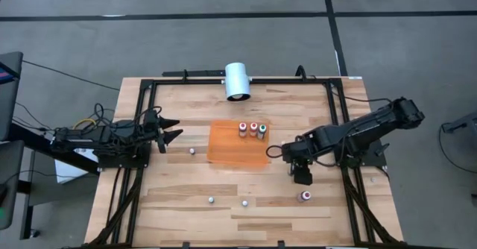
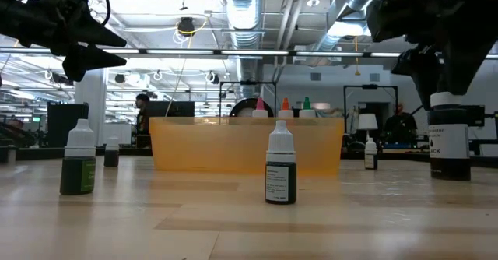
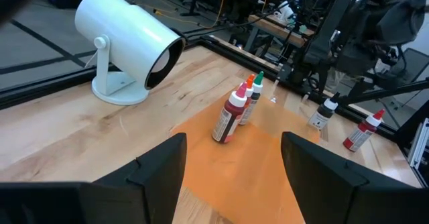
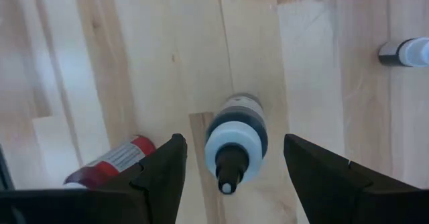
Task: Pick & Place food coloring
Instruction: Put the large black food coloring bottle into the orange bin
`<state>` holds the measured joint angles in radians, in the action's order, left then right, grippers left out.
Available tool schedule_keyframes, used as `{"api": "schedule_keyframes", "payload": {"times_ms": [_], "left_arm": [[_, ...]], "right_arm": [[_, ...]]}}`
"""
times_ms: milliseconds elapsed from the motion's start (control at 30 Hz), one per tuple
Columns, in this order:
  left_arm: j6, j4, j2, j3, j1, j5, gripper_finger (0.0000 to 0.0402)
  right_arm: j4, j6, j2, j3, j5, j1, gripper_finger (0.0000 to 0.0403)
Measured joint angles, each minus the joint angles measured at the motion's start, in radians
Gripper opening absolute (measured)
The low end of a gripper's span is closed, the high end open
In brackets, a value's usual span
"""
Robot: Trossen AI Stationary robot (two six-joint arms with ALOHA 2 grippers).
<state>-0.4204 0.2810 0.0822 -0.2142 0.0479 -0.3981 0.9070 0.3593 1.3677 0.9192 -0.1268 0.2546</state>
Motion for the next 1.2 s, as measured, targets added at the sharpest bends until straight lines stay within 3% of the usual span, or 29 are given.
{"api": "schedule_keyframes", "payload": {"times_ms": [533,1200], "left_arm": [[-0.002,0.001,0.000,0.000,0.000,0.000,0.0235],[-0.010,0.002,0.000,0.000,0.000,0.001,0.0235]], "right_arm": [[-0.006,0.000,0.144,0.000,0.000,0.000,0.0240],[-0.029,-0.001,0.146,0.000,0.051,-0.003,0.0240]]}}
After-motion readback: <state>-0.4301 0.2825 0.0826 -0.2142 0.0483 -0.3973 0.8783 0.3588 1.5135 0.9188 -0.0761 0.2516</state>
